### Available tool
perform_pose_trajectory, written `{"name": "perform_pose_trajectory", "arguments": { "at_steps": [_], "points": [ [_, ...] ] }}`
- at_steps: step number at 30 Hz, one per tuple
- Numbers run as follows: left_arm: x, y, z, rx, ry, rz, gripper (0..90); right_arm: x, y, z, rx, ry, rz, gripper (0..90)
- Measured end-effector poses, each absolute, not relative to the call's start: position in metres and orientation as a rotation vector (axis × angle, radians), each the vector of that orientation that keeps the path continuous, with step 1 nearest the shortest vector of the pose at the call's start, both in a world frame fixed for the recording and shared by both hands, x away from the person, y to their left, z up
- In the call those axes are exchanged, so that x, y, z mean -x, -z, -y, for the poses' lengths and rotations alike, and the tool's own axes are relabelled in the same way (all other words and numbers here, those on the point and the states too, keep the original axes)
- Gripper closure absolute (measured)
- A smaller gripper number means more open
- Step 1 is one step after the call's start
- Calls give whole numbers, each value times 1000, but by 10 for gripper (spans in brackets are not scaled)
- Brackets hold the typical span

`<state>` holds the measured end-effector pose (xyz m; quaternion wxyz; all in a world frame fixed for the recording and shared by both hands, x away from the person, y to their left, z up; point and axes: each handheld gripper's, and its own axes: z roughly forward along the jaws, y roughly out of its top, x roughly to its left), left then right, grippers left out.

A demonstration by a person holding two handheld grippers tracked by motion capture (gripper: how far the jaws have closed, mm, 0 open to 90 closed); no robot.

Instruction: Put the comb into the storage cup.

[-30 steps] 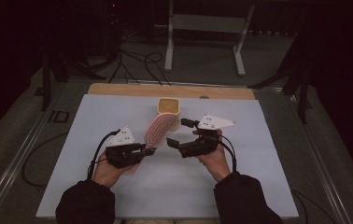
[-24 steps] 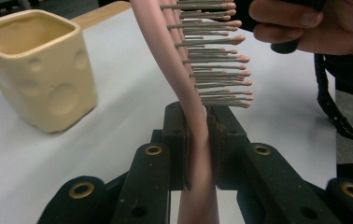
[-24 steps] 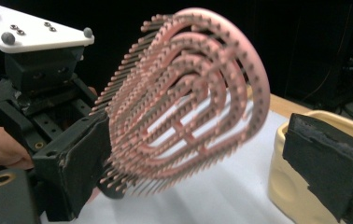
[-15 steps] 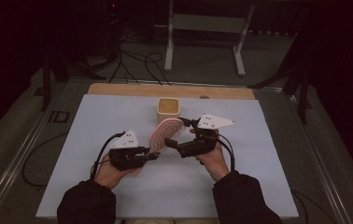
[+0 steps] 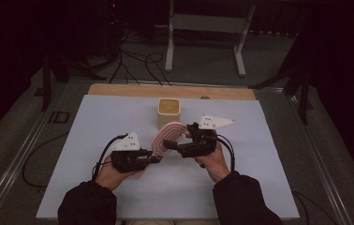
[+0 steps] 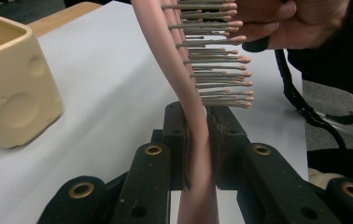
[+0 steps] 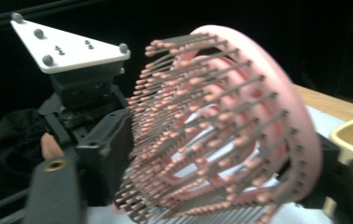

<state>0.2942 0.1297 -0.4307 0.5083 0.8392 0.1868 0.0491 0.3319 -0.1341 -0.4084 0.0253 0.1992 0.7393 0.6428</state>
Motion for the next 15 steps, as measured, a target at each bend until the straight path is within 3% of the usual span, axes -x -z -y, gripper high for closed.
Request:
{"name": "perform_pose_trajectory", "arguments": {
  "at_steps": [6,11,15],
  "points": [
    [-296,434,-130,-2034,-95,-460,787,-330,408,135,-583,-1980,-2295,337],
    [-299,437,-132,-2035,-79,-474,777,-328,406,136,-531,-1998,-2289,454],
    [-299,436,-132,-2038,-70,-477,773,-327,405,137,-516,-2005,-2290,491]
  ]
}}
